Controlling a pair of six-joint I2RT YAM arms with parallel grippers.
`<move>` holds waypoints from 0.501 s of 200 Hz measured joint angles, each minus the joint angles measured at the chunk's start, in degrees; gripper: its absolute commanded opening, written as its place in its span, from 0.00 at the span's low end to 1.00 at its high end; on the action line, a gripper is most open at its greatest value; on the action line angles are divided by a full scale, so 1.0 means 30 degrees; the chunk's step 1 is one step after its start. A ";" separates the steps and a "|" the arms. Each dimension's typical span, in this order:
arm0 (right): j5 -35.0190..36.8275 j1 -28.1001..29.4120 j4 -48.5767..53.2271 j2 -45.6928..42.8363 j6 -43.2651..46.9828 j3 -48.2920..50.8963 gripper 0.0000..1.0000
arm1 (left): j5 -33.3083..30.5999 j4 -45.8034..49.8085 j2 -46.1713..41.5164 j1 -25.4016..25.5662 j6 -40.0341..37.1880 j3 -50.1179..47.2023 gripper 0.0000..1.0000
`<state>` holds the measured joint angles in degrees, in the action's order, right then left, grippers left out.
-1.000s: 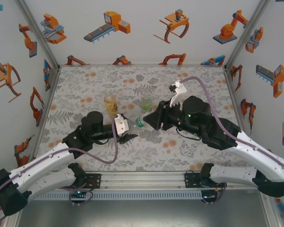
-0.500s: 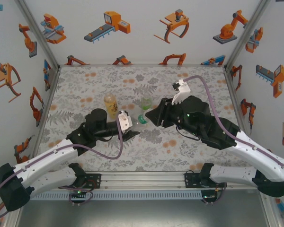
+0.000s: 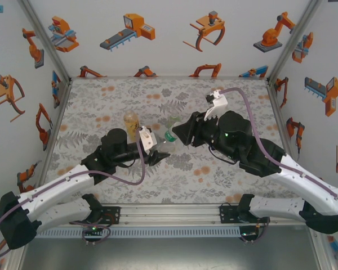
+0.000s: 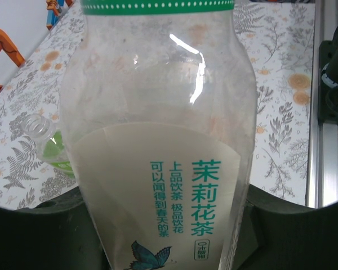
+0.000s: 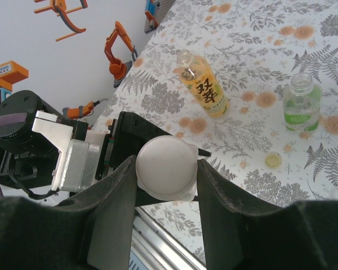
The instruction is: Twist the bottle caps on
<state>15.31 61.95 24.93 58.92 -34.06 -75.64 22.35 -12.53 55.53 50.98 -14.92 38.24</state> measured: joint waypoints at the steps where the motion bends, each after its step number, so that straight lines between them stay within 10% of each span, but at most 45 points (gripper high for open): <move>1: 0.0007 0.0000 0.0000 0.0007 0.0015 -0.0007 0.04 | -0.0007 -0.0029 0.0007 0.0000 0.0015 0.0000 0.00; 100: 0.0029 -0.0015 0.0095 0.0233 0.0954 -0.0707 0.45 | -0.0175 -0.1129 0.0328 0.0124 0.0372 0.0000 0.00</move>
<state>15.40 61.91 25.21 59.61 -31.20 -77.76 21.82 -15.92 56.51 51.35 -13.80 38.24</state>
